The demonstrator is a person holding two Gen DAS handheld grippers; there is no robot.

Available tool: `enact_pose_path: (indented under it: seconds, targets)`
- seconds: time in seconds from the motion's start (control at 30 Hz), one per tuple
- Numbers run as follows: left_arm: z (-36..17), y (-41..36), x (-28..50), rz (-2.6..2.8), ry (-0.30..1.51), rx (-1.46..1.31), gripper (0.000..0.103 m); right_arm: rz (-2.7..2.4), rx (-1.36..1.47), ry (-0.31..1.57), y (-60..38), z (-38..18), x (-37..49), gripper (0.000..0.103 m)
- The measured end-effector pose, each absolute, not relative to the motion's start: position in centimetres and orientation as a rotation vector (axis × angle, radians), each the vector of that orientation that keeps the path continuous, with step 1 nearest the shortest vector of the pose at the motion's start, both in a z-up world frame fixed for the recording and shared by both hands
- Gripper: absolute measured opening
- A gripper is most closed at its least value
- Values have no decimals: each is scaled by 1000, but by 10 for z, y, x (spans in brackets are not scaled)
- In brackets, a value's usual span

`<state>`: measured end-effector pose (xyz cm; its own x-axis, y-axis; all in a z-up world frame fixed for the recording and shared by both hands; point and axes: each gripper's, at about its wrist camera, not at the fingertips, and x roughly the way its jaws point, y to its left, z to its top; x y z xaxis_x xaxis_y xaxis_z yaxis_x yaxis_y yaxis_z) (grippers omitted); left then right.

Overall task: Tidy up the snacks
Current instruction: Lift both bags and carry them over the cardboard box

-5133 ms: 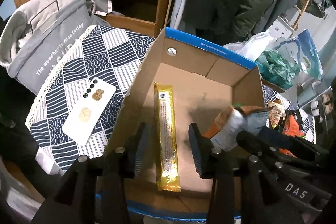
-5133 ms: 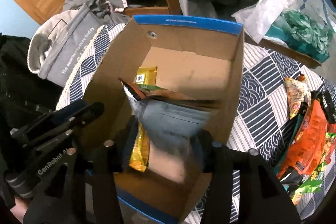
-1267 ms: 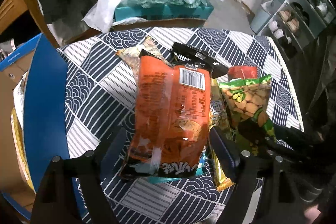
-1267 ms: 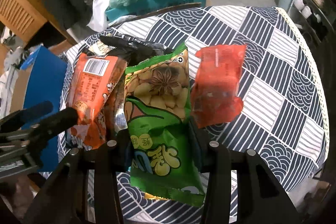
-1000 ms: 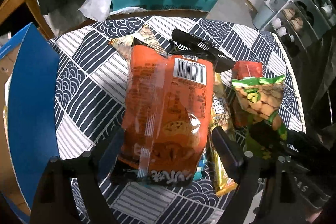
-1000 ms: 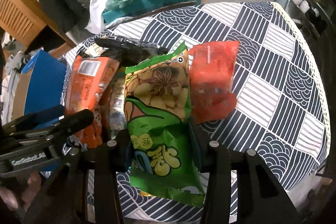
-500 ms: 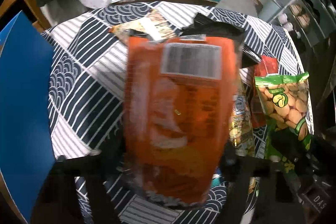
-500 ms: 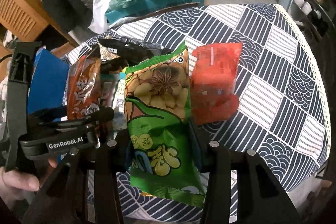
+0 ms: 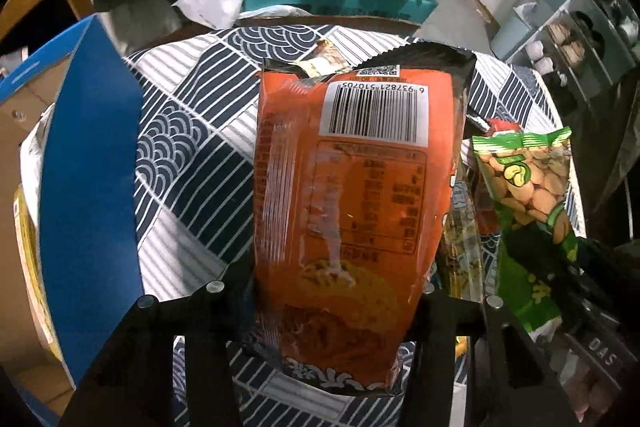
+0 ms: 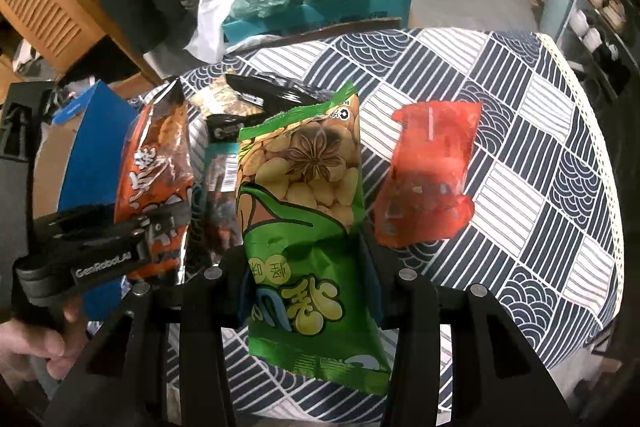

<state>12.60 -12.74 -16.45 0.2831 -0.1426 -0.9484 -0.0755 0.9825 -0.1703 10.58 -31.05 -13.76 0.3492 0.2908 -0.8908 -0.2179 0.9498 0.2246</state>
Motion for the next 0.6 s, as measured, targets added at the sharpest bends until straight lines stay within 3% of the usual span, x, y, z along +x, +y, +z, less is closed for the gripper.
enact_pose_path:
  seconds: [0.6]
  targets:
    - [-107, -93, 88, -4, 1164, -155, 51, 402, 36, 1115, -265, -97, 95, 44]
